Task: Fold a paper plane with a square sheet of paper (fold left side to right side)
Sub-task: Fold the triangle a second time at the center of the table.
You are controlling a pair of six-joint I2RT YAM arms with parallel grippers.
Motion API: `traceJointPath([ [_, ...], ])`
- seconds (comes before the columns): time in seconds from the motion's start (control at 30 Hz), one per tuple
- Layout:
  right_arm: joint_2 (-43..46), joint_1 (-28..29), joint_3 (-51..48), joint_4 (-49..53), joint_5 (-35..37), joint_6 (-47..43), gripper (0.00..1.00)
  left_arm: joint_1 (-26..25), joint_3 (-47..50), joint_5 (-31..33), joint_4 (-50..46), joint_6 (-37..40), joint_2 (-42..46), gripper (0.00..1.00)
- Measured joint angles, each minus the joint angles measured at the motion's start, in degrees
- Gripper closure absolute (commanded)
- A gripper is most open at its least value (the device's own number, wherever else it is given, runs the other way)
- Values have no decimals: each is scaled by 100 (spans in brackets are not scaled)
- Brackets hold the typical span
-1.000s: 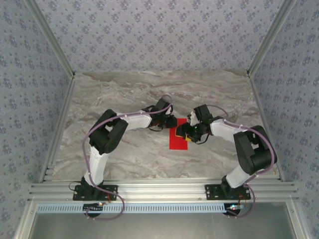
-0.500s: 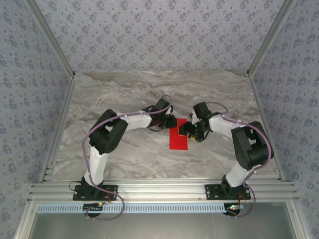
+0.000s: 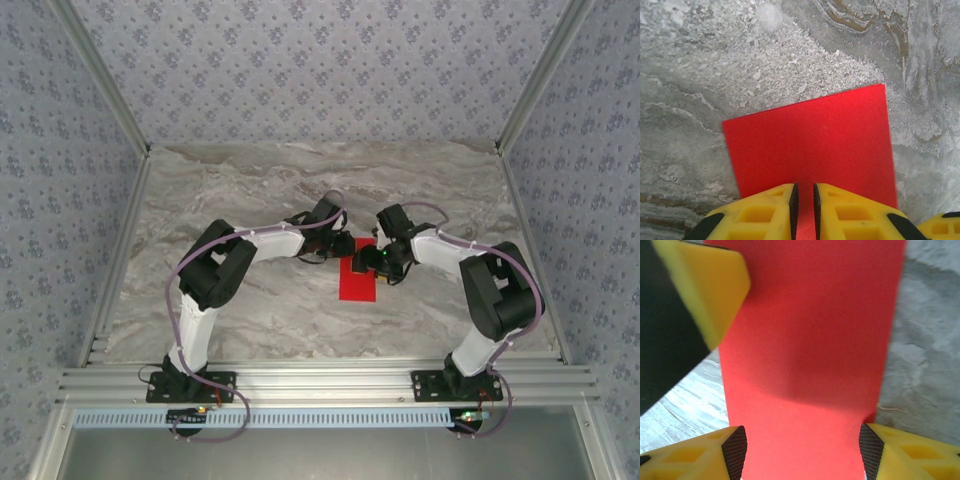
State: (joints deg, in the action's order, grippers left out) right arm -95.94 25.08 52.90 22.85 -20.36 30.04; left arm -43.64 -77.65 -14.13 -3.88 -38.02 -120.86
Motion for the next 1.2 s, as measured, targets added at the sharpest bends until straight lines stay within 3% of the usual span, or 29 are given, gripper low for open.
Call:
traceJointPath([
  [0.3, -46, 127, 28, 0, -39, 15, 34, 0, 0, -20, 0, 0, 0, 81],
  [0.57, -26, 79, 37, 81, -57, -33, 35, 4, 343, -199, -146, -13, 420, 70],
  [0.8, 216, -227, 42, 129, -20, -170, 34, 44, 793, -522, -44, -105, 1241, 74],
  [1.2, 55, -535, 651, 426, 411, -531, 34, -136, 1401, -1014, 455, -647, 1051, 79],
])
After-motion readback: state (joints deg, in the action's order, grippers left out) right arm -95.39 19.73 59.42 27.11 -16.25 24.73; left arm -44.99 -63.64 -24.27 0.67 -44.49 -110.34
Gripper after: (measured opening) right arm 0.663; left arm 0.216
